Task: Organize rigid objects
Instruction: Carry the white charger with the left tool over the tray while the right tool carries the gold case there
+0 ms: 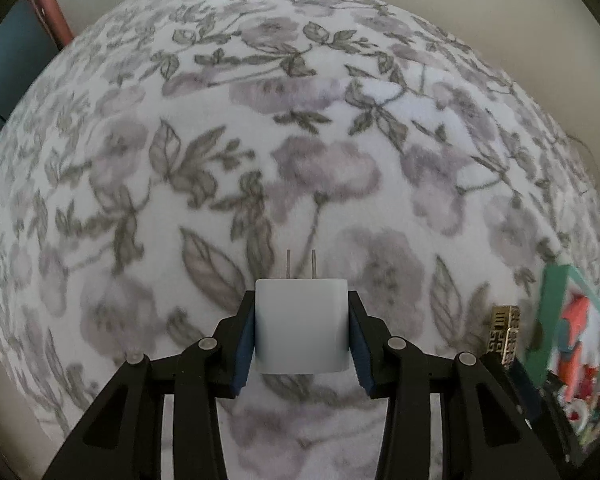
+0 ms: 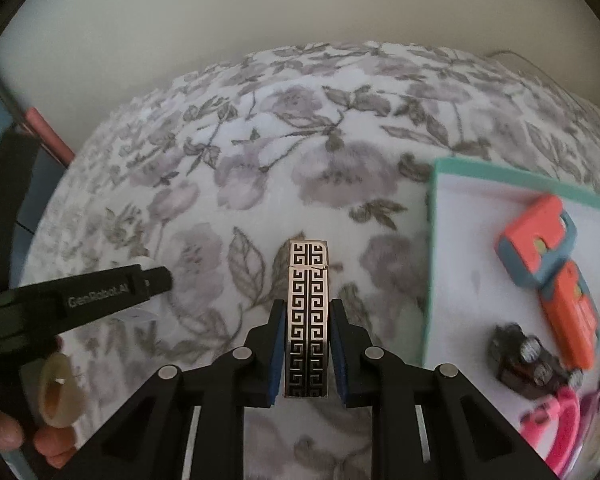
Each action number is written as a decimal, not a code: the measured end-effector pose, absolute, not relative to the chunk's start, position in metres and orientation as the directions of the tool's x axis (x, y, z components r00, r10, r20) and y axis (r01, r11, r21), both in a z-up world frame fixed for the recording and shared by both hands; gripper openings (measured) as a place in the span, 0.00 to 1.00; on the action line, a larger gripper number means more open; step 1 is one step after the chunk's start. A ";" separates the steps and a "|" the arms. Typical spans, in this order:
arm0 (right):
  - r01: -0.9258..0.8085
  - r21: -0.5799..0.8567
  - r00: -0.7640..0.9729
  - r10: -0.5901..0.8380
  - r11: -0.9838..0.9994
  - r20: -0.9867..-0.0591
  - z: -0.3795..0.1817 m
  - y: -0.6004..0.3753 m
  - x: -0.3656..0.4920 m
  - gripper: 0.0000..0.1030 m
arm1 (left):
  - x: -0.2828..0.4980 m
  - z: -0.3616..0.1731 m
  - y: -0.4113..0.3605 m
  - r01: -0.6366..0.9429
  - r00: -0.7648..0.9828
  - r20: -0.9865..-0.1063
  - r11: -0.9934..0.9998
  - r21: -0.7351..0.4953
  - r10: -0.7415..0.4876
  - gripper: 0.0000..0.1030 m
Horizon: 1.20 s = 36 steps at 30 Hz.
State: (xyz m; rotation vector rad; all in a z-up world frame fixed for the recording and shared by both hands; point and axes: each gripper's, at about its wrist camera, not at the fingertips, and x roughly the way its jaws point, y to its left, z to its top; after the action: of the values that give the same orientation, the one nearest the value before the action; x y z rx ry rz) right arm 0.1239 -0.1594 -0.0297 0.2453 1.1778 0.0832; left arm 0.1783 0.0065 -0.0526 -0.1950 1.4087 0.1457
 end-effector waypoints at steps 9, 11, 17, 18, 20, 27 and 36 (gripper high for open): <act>0.138 0.288 0.450 0.199 0.948 -0.870 0.016 -0.202 0.079 0.21 | 0.142 -0.016 -0.044 -0.154 0.197 -0.976 0.980 -0.126 -0.095 0.43; 0.172 0.282 0.460 0.176 0.944 -0.870 0.025 -0.218 0.068 0.21 | 0.133 -0.003 -0.063 -0.114 0.217 -0.969 0.983 -0.143 -0.116 0.43; 0.263 0.257 0.474 0.107 0.930 -0.874 0.043 -0.269 0.039 0.21 | 0.118 0.034 -0.126 0.037 0.266 -0.947 0.983 -0.177 -0.181 0.43; 0.280 0.245 0.468 0.091 0.928 -0.879 0.044 -0.279 0.034 0.21 | 0.124 0.035 -0.127 0.055 0.268 -0.945 0.982 -0.179 -0.188 0.43; 0.308 0.222 0.451 0.063 0.925 -0.890 0.043 -0.295 0.027 0.21 | 0.116 0.039 -0.151 0.106 0.263 -0.941 0.976 -0.193 -0.214 0.43; 0.357 0.191 0.390 0.040 0.915 -0.920 0.025 -0.333 0.012 0.21 | 0.101 0.032 -0.204 0.182 0.217 -0.937 0.955 -0.235 -0.272 0.43; 0.374 0.204 0.357 0.063 0.905 -0.932 0.010 -0.343 0.008 0.22 | 0.092 0.015 -0.236 0.233 0.186 -0.943 0.945 -0.229 -0.275 0.43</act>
State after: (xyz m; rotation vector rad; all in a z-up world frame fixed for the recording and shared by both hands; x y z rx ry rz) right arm 0.0080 -0.3432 0.0099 0.4194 1.1985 -0.2082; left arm 0.0924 -0.2362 0.0147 -0.0369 1.3370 -0.3574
